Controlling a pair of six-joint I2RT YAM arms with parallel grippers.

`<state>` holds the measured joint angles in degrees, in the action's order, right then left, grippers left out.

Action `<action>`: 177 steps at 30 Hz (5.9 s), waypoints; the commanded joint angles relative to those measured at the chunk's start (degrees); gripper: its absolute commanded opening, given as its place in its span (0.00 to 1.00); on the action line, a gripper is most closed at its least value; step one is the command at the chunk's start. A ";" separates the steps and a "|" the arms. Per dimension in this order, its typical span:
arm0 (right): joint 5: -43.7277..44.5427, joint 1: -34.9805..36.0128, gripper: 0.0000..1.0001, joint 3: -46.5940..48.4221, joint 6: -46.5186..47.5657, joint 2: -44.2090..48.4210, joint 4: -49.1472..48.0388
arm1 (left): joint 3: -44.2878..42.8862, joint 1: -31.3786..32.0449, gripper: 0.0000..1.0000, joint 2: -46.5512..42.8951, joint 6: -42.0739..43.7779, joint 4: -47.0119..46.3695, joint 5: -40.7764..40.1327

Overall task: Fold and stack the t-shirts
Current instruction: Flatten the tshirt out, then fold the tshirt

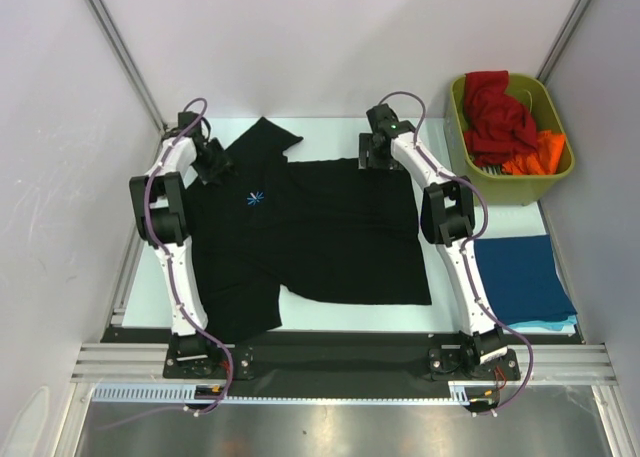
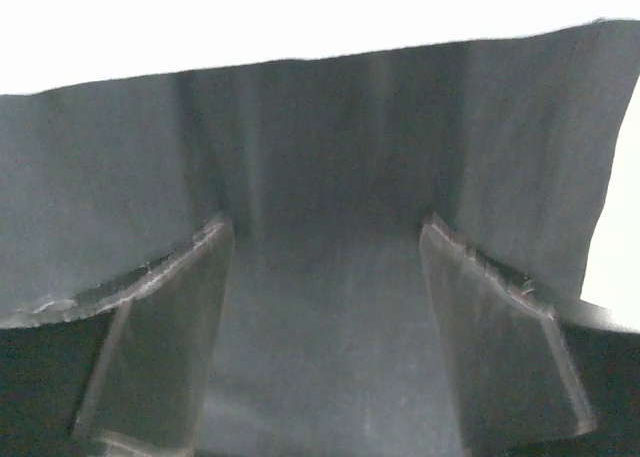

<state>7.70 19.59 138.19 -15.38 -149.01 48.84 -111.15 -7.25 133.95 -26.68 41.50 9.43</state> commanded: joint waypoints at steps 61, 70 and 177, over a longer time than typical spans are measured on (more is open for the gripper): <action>-3.56 10.72 1.00 -33.99 -0.18 41.85 0.21 | 61.90 -1.89 0.66 -68.88 -15.06 2.79 -19.01; -28.18 8.44 1.00 -50.21 -2.64 54.61 -2.87 | 73.70 -7.95 0.64 -82.53 -30.01 13.61 -18.75; -16.14 -13.97 0.00 -104.36 -32.80 74.91 -8.25 | 70.02 -0.75 0.00 -85.34 -38.45 24.95 -35.36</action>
<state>-13.61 5.10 32.75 -52.95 -74.76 36.95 -38.00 -8.40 50.43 -63.51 62.30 -22.00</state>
